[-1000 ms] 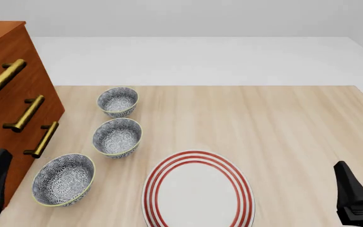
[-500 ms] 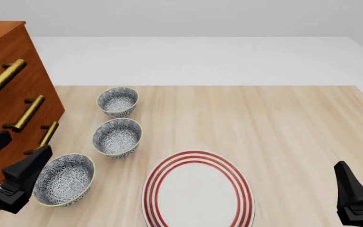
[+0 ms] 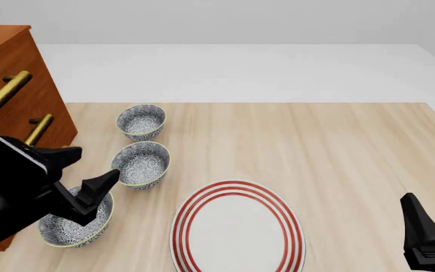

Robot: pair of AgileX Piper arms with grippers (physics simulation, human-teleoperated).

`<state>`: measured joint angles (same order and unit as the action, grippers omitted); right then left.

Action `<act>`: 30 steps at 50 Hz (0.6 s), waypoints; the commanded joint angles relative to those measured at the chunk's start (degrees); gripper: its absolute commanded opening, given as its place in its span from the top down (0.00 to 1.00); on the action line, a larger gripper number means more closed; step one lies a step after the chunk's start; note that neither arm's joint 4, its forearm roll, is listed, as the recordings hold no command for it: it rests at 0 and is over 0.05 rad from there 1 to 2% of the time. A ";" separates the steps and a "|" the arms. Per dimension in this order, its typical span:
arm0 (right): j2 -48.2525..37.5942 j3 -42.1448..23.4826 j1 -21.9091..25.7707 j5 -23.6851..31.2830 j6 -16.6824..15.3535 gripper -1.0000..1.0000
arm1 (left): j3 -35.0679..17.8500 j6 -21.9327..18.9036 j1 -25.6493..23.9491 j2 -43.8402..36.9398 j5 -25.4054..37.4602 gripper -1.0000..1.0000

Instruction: Pick up the bowl and put it in the middle on the plate.

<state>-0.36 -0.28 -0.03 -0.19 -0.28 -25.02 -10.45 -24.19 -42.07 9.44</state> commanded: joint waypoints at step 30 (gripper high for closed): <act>0.01 0.10 -0.02 -0.08 0.01 0.00 | -7.96 -9.76 -2.28 -27.59 -6.55 0.00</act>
<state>-0.28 -0.26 -0.03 -0.15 -0.32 -32.03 -16.48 -26.13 -62.72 4.27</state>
